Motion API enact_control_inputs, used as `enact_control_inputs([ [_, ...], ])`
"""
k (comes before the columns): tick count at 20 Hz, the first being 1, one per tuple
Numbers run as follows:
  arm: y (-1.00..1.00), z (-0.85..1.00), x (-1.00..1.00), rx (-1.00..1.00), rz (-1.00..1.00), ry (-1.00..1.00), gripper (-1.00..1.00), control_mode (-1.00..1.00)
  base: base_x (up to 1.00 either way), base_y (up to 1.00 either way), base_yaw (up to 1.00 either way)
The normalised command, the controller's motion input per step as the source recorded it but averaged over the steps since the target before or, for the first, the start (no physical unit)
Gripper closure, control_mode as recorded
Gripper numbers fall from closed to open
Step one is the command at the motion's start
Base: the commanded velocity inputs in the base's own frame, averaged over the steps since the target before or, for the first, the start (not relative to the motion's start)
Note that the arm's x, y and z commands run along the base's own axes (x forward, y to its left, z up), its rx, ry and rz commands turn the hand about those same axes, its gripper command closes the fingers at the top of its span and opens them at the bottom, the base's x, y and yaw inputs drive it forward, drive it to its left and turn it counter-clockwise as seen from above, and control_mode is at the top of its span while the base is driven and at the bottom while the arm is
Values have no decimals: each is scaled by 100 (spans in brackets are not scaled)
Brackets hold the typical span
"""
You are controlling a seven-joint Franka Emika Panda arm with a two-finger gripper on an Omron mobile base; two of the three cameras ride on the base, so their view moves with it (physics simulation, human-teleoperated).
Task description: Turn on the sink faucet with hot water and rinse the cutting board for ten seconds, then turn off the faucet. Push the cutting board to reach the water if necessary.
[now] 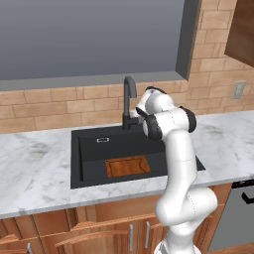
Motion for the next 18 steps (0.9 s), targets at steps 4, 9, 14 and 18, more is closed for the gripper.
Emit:
enact_control_inputs([
  [4,0,0,0,0,0,0,100,-100,0,0,0],
  [9,0,0,0,0,0,0,100,-100,0,0,0],
  [14,-16,0,0,0,0,0,100,-100,0,0,0],
  [18,-43,0,0,0,0,0,100,-100,0,0,0],
])
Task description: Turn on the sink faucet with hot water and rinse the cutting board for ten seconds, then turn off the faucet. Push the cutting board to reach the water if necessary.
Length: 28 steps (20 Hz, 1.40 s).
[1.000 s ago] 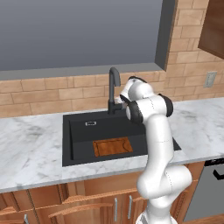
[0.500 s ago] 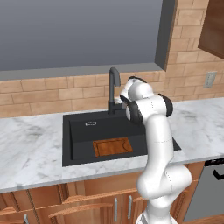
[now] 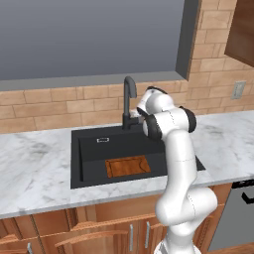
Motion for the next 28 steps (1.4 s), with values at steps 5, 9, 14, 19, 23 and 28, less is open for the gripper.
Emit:
enact_control_inputs([
  [5,-63,0,0,1,0,0,100,-100,0,0,0],
  [9,-67,0,0,1,0,0,100,-100,0,0,0],
  [14,-70,0,0,1,0,0,100,-100,0,0,0],
  [19,-76,0,0,1,0,0,100,-100,0,0,0],
  [23,-83,0,0,1,0,0,100,-100,0,0,0],
  [28,-91,0,0,1,0,0,100,-100,0,0,0],
])
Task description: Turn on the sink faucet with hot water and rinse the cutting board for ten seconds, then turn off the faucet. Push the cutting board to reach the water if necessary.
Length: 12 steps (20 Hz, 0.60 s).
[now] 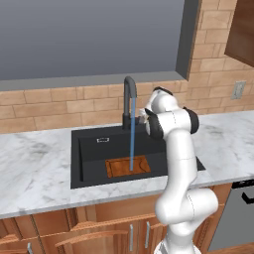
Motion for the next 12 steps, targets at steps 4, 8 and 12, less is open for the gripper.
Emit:
enact_control_inputs([
  [4,-87,0,-5,0,0,0,100,-100,0,0,0],
  [8,-82,0,-34,0,0,0,100,-100,0,0,0],
  [12,-80,0,-57,0,0,1,100,-100,0,0,0],
])
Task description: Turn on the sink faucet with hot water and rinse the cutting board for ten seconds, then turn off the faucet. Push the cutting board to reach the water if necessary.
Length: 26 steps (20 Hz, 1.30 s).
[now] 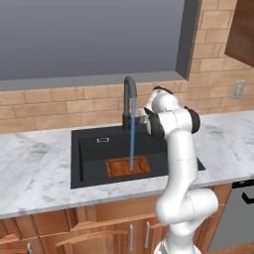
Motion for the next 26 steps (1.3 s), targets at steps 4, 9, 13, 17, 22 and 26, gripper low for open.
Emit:
enact_control_inputs([
  [4,-85,0,-58,0,0,2,100,-100,0,0,0],
  [9,-88,0,-58,0,0,8,100,-100,0,0,0],
  [13,-90,0,-52,0,0,9,100,-100,0,0,0],
  [17,-93,0,-54,0,0,12,100,-100,0,0,0],
  [22,-82,-1,-55,0,0,16,100,-100,0,0,0],
  [26,-72,-1,-46,0,0,15,100,-100,0,0,0],
])
